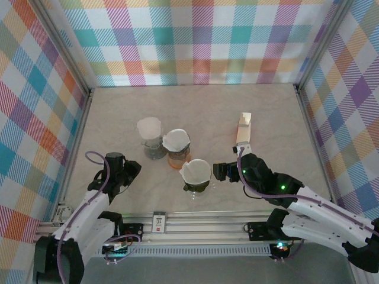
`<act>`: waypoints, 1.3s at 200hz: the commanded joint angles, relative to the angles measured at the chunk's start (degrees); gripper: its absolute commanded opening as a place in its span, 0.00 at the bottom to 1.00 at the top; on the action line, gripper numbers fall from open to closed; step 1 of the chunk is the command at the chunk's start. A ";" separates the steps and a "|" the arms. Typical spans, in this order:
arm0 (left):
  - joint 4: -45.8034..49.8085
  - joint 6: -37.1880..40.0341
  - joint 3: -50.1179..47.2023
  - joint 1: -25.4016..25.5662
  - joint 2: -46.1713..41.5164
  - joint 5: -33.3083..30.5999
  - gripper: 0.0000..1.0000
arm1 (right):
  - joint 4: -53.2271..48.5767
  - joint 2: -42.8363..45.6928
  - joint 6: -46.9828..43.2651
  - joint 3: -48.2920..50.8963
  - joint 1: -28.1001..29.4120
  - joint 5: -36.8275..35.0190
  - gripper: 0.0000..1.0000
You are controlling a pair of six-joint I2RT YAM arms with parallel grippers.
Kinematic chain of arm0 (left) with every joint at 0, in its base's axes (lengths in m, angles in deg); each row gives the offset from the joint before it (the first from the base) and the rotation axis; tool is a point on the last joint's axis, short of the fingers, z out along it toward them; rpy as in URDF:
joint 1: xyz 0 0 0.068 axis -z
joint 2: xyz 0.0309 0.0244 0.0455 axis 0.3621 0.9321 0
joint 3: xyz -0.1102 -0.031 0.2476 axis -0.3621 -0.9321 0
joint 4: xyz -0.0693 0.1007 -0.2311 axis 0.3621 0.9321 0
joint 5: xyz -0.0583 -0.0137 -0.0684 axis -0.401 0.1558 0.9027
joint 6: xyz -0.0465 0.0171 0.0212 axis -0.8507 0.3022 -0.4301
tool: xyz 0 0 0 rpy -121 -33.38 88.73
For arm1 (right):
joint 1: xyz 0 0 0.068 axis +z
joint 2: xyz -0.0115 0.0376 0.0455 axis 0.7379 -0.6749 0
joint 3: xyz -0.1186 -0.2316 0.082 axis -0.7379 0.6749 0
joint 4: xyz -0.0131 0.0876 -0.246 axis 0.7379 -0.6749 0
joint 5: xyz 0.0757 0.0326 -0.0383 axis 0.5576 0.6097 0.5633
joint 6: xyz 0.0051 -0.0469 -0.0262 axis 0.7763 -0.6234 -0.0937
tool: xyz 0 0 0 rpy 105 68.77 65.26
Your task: Place the coffee filter in the dripper
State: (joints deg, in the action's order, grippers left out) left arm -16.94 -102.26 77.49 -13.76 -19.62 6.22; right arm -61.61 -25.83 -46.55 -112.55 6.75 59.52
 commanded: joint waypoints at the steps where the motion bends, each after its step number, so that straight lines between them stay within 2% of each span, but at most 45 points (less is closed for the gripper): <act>1: -8.66 1.72 2.53 -1.69 4.98 4.01 0.17 | 0.91 1.53 -0.25 1.05 -0.43 0.06 0.99; 26: -13.34 2.36 4.95 -2.01 12.71 4.38 0.07 | 0.21 2.65 -0.39 1.21 -0.47 -0.50 0.99; 65: -17.56 2.89 7.94 -2.08 19.47 4.45 0.00 | -1.03 4.56 -0.77 1.47 -0.51 -1.32 0.99; 123: -22.95 3.75 11.26 -2.10 27.84 6.70 0.00 | -2.39 6.04 -0.76 1.93 -0.49 -2.02 0.99; 176: -29.53 1.57 12.40 -1.93 33.23 9.53 0.00 | -2.59 6.30 -0.56 2.22 -0.51 -2.53 0.99; 260: -34.77 -0.49 19.87 2.74 43.89 9.61 0.00 | -2.44 4.68 -0.57 1.82 -0.54 -2.90 0.99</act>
State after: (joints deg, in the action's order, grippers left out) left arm -48.15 -101.62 94.37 -13.24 21.26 14.53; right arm -63.86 -20.98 -46.74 -111.06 6.49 57.77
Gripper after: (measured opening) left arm 0.049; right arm 0.990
